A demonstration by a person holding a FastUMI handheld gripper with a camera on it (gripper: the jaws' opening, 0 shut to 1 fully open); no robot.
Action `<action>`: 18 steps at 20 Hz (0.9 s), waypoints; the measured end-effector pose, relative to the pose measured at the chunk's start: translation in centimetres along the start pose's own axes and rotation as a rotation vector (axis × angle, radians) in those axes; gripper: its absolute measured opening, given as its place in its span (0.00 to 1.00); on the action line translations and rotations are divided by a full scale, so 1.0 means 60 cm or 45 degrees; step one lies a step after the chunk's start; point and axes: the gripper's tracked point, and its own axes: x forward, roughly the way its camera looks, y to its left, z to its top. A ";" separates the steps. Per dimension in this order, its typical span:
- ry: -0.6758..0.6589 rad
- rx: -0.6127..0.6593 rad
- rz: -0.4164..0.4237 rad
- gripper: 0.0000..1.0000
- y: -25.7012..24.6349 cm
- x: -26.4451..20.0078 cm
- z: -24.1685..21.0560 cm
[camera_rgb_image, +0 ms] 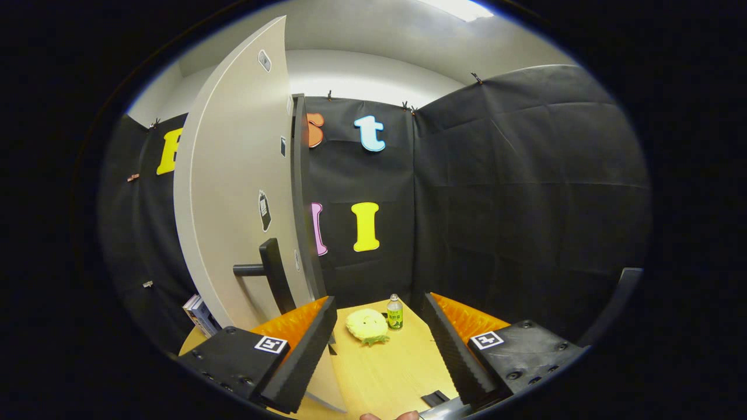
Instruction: Open the shoe cabinet door, grab the shoes and put them into the shoe cabinet, then close the shoe cabinet door.
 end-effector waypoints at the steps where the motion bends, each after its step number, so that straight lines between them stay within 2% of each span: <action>1: 0.001 0.003 0.007 0.98 0.010 -0.005 -0.002; 10: 0.026 0.017 0.126 0.98 0.120 -0.032 -0.020; 18: 0.060 0.047 0.302 0.98 0.259 -0.033 -0.044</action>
